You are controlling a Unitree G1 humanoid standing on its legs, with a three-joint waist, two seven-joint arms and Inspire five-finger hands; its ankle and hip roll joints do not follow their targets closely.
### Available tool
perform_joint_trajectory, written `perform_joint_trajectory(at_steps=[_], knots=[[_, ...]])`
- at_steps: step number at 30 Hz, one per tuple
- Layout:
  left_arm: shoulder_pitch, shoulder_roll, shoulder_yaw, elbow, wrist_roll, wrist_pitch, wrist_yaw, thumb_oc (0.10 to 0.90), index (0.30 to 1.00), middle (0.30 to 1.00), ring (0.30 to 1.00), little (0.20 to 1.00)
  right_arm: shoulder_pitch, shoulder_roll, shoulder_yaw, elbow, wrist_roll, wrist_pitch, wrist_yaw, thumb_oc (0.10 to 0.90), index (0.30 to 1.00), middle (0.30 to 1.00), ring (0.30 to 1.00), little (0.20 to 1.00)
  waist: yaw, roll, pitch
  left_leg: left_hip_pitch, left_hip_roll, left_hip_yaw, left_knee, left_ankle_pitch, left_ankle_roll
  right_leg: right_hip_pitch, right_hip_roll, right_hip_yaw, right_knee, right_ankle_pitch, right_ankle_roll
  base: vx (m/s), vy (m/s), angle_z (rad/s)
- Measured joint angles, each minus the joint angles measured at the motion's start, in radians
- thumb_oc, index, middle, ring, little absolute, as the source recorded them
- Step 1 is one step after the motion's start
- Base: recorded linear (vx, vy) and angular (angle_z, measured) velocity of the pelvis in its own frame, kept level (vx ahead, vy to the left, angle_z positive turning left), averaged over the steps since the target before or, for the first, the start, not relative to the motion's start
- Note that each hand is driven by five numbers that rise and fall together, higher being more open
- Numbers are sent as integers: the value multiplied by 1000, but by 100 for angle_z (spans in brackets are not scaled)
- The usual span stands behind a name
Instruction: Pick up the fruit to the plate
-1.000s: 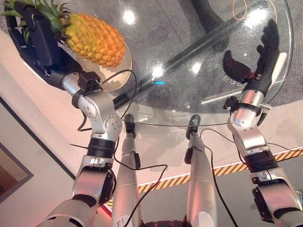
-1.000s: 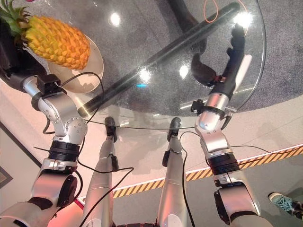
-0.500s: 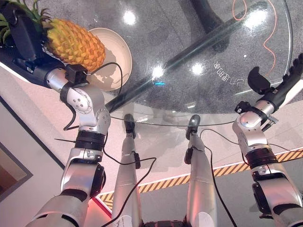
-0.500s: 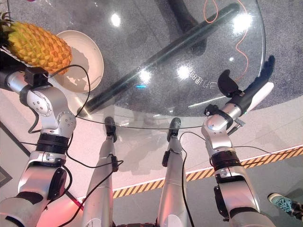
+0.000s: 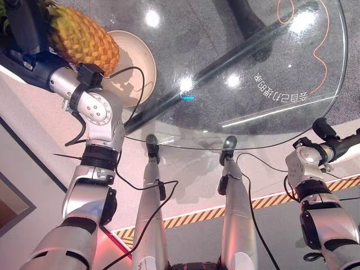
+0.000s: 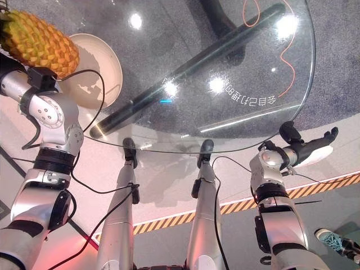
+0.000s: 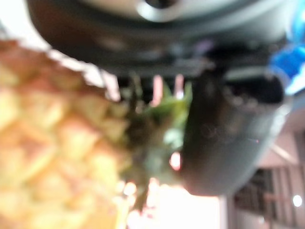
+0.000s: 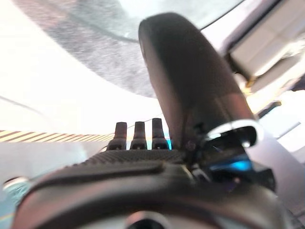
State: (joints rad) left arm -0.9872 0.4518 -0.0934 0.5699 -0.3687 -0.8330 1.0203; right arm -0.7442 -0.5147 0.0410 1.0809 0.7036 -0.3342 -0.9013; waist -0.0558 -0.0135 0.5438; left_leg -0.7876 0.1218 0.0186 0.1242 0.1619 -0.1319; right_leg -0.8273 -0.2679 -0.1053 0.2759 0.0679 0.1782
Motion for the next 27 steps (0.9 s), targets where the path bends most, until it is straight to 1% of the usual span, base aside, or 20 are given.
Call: perform_joint_trajectory(at_steps=[3, 6, 11, 13, 20, 27], knots=[[0, 7, -4, 14, 36, 14, 18, 100, 300, 300, 300, 200, 4, 0, 0, 32, 43, 16, 44, 800, 900, 900, 900, 900, 0, 0, 0, 0, 0, 0, 0, 0, 0, 0, 0, 0, 0, 0, 0, 0, 0, 0], [-1, 11, -13, 27, 69, 28, 34, 100, 300, 300, 300, 200, 4, 1, 0, 61, 52, 27, 98, 800, 900, 900, 900, 900, 1, 0, 0, 0, 1, 0, 0, 0, -1, 0, 1, 0, 0, 0, -1, 0, 0, 0], [-5, 17, -18, 64, 112, 39, 41, 100, 300, 300, 300, 200, 3, 4, 2, 88, 64, 42, 159, 800, 900, 900, 900, 900, 0, 0, 0, 0, 2, -1, 0, 1, -1, 0, 2, 0, 0, 1, -2, 0, 0, 0], [-7, 28, -27, 74, 121, 41, 49, 100, 300, 300, 300, 200, 3, 5, 2, 94, 64, 43, 171, 800, 900, 900, 900, 900, -1, -1, 0, 0, 3, -1, 0, 1, -1, 0, 3, 0, 0, 1, -2, 0, 0, 0], [-9, 38, -59, 82, 269, 47, 102, 100, 300, 300, 300, 200, 2, 14, 8, 98, 64, 43, 195, 800, 900, 900, 900, 900, 0, -4, 0, 0, 6, -1, 1, 2, -3, 1, 6, 0, 0, 3, -4, 0, 0, 0], [-37, 39, -93, 86, 309, 56, 125, 100, 300, 300, 300, 200, 2, 21, 19, 97, 63, 43, 201, 800, 900, 900, 900, 900, -2, -6, -1, 0, 11, 0, 1, 3, -4, 0, 13, 0, 0, 3, -6, 0, 0, 0]])
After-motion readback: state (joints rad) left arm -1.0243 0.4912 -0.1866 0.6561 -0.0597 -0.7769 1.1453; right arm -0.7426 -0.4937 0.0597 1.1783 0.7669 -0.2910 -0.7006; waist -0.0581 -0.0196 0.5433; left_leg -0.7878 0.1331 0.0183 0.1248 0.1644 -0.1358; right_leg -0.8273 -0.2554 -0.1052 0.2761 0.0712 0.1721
